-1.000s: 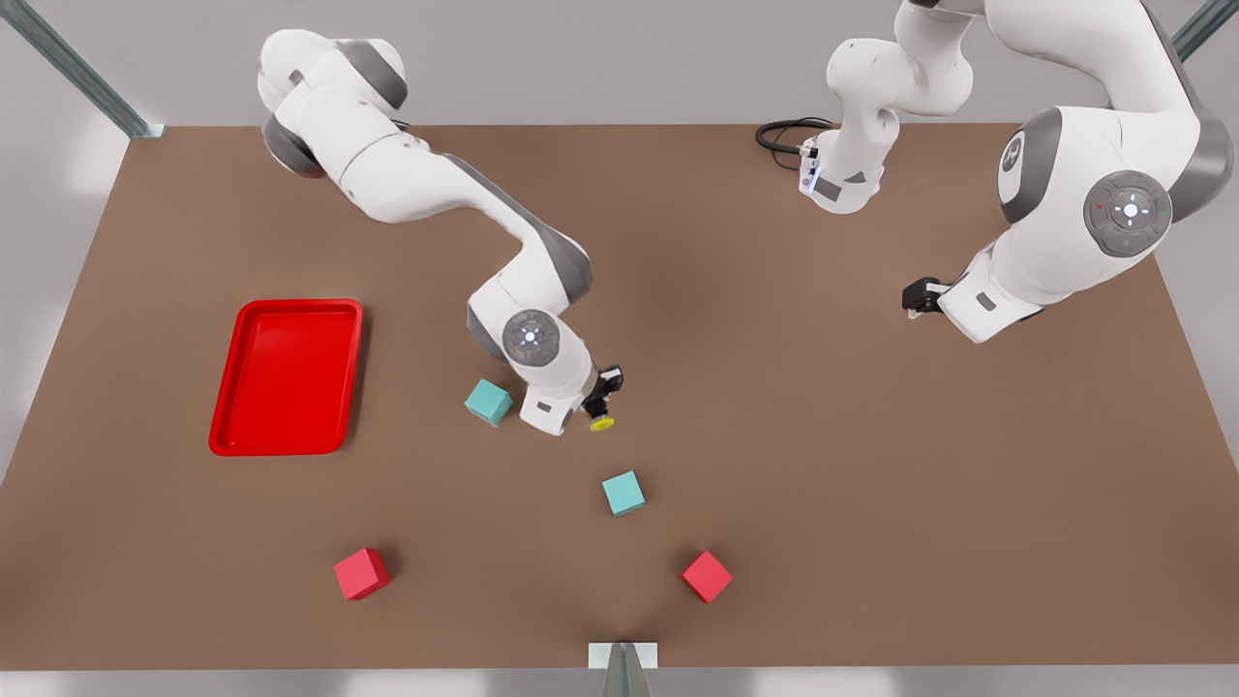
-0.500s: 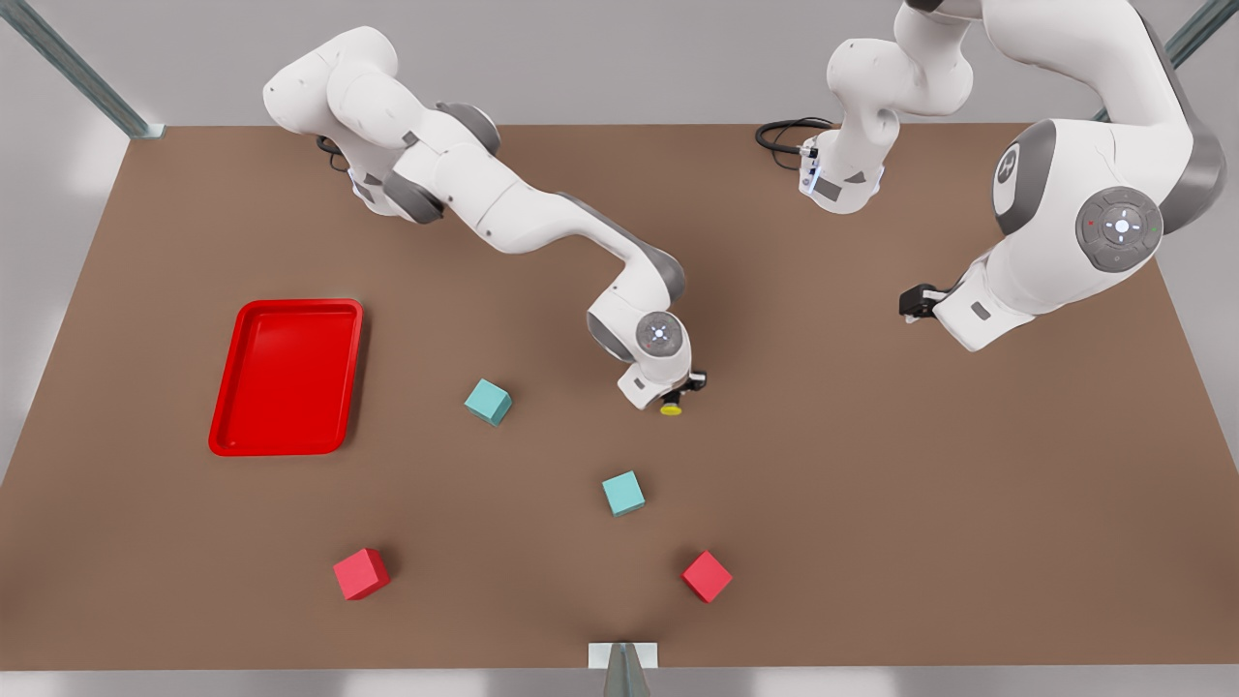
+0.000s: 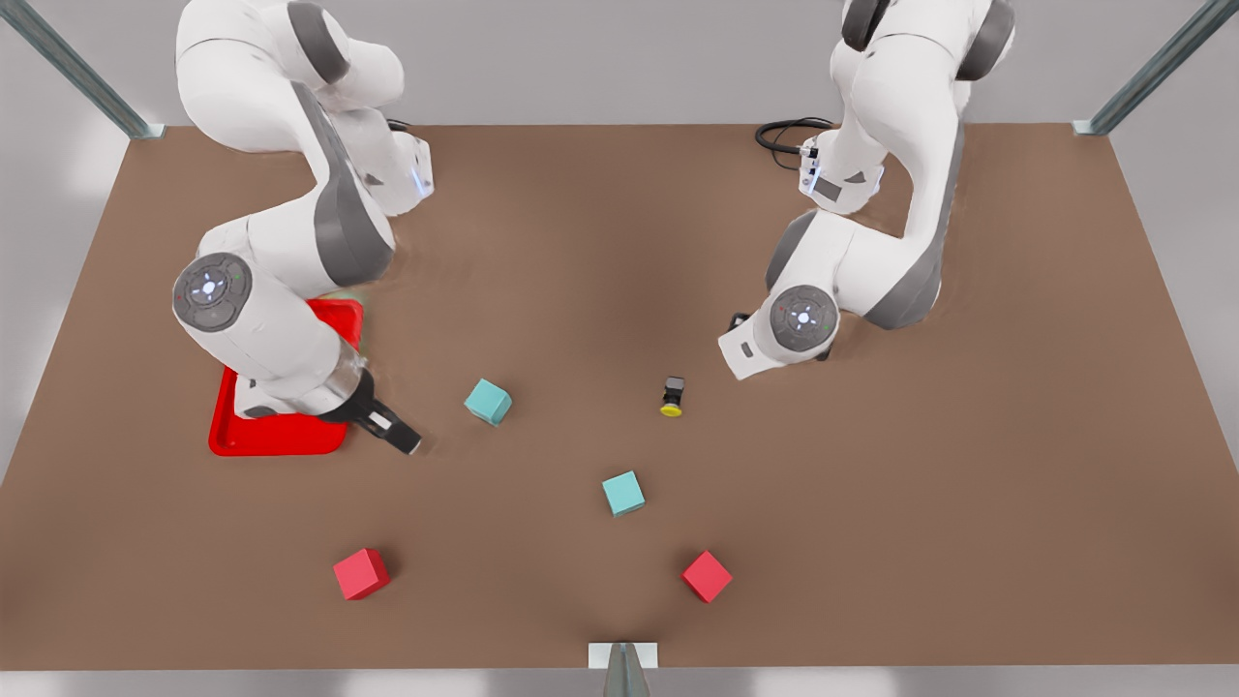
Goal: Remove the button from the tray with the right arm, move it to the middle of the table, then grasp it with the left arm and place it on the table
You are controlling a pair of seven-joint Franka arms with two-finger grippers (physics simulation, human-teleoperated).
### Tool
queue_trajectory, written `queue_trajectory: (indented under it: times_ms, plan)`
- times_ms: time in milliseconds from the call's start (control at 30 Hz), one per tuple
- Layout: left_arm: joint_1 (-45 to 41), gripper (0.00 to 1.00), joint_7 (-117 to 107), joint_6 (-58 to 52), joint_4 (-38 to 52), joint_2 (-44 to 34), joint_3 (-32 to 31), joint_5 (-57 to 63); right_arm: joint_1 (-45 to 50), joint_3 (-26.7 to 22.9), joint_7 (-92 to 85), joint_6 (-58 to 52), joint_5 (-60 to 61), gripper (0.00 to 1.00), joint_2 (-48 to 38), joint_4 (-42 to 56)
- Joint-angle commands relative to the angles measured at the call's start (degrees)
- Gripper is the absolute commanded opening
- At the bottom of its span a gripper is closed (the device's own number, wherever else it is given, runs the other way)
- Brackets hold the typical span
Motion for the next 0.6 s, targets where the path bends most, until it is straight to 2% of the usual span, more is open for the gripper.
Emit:
queue_trajectory:
  times_ms: [0,67,133,200,233,300,467,567]
  plan:
    - [-3.41,1.00,-31.77,17.39,-1.48,3.29,0.04,-5.62,-6.42,0.05,-50.92,-9.78,-1.89,1.00,-10.77,-12.04]
    - [-6.23,1.00,-31.15,39.28,-14.92,2.06,0.04,-5.36,-9.23,0.40,-51.62,-10.66,-1.89,1.00,-12.81,-13.72]
    - [-8.86,1.00,-30.63,50.97,-19.85,2.33,0.04,-4.83,-9.41,0.40,-50.83,-13.56,-1.97,1.00,-12.63,-12.06]
    - [-9.48,1.00,-23.33,56.86,-23.89,2.33,-0.31,-2.81,-9.50,0.40,-51.27,-14.00,-2.06,1.00,-12.10,-10.47]
    - [-9.48,1.00,-23.15,58.27,-24.07,3.20,-0.93,-2.81,-9.76,0.23,-51.27,-14.09,-2.15,1.00,-12.02,-10.65]
    - [-9.39,1.00,-23.24,60.29,-23.98,5.40,-1.01,-2.81,-8.97,0.32,-51.62,-21.20,-1.89,1.00,-12.10,-10.65]
    - [-9.48,1.00,-24.03,61.09,-23.98,8.22,-1.98,-7.03,-8.53,0.40,-51.01,-21.38,-5.14,1.00,-9.47,-10.47]
    - [-9.22,1.00,-20.52,61.09,-23.81,8.57,-1.98,-5.45,-8.71,0.40,-51.01,-21.38,-5.14,1.00,-9.47,-10.38]
